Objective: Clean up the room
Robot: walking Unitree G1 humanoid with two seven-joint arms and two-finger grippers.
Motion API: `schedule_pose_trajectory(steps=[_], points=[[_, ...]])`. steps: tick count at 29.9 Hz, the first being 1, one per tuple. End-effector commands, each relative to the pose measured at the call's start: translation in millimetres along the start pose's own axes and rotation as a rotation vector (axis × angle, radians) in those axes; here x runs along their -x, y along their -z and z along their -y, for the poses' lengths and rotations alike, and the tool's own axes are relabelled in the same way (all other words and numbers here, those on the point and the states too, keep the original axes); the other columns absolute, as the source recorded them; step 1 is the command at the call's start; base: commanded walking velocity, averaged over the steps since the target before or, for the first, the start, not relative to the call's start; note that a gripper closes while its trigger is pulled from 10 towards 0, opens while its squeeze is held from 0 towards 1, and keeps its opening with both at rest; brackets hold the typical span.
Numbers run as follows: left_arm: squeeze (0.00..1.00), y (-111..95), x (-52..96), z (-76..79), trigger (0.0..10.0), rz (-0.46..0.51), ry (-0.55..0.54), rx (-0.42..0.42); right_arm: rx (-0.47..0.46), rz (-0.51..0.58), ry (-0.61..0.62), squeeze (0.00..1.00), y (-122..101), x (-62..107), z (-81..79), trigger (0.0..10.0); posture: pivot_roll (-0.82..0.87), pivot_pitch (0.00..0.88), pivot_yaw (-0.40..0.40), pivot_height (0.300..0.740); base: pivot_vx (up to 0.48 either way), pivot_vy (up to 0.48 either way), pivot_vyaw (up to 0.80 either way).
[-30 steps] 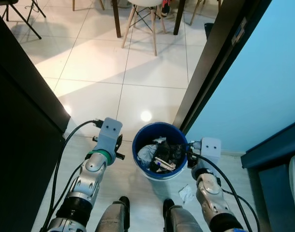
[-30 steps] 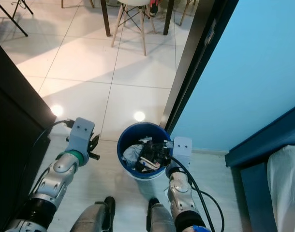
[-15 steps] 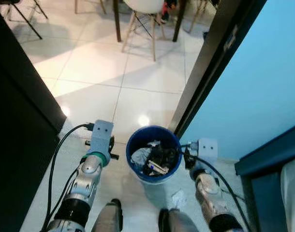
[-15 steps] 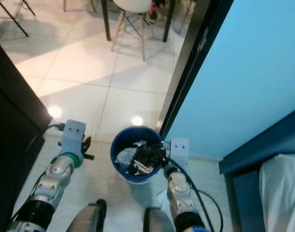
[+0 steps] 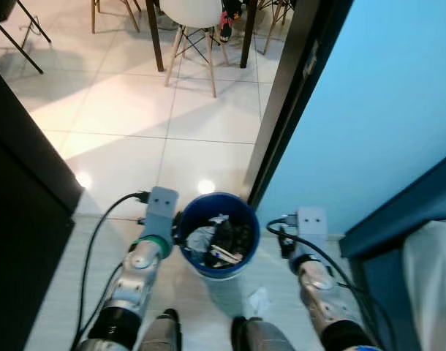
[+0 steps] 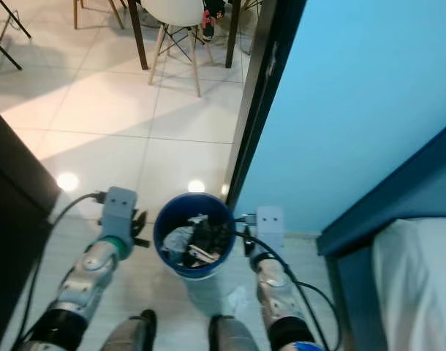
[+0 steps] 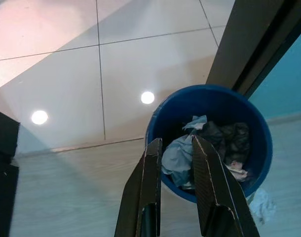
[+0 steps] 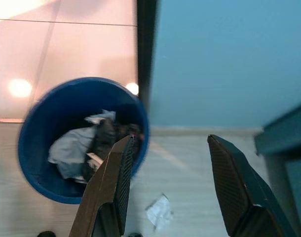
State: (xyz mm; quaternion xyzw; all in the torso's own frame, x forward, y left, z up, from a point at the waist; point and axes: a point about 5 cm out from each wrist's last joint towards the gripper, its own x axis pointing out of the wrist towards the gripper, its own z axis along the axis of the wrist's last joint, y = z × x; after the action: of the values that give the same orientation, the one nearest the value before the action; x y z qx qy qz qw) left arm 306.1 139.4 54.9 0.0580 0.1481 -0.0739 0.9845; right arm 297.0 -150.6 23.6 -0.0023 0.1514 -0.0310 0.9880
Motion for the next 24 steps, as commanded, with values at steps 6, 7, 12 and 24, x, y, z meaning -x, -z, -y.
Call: schedule_pose_trajectory(steps=[6,7,12,24], points=[[0.00,5,3.0,2.6,10.0,-0.001,0.015,-0.016,-0.008,-0.059,0.047,0.00,15,6.4,10.9,10.0,0.04,0.123,0.003,0.740,0.000,0.000,-0.80],[0.00,6,3.3,2.6,10.0,-0.002,0.018,-0.011,-0.008,-0.062,0.053,0.00,16,7.2,12.4,10.0,0.04,0.123,0.003,0.740,0.000,0.000,-0.80],[0.00,-2,2.9,6.3,10.0,0.039,0.053,0.001,-0.004,-0.069,0.060,0.00,17,9.6,15.5,10.0,0.04,0.126,0.003,0.740,0.000,0.000,-0.80],[0.00,-8,0.7,12.6,10.0,0.094,0.080,0.022,0.003,-0.042,0.068,0.00,15,12.6,18.8,10.0,0.02,0.117,0.030,0.740,0.000,0.000,-0.80]])
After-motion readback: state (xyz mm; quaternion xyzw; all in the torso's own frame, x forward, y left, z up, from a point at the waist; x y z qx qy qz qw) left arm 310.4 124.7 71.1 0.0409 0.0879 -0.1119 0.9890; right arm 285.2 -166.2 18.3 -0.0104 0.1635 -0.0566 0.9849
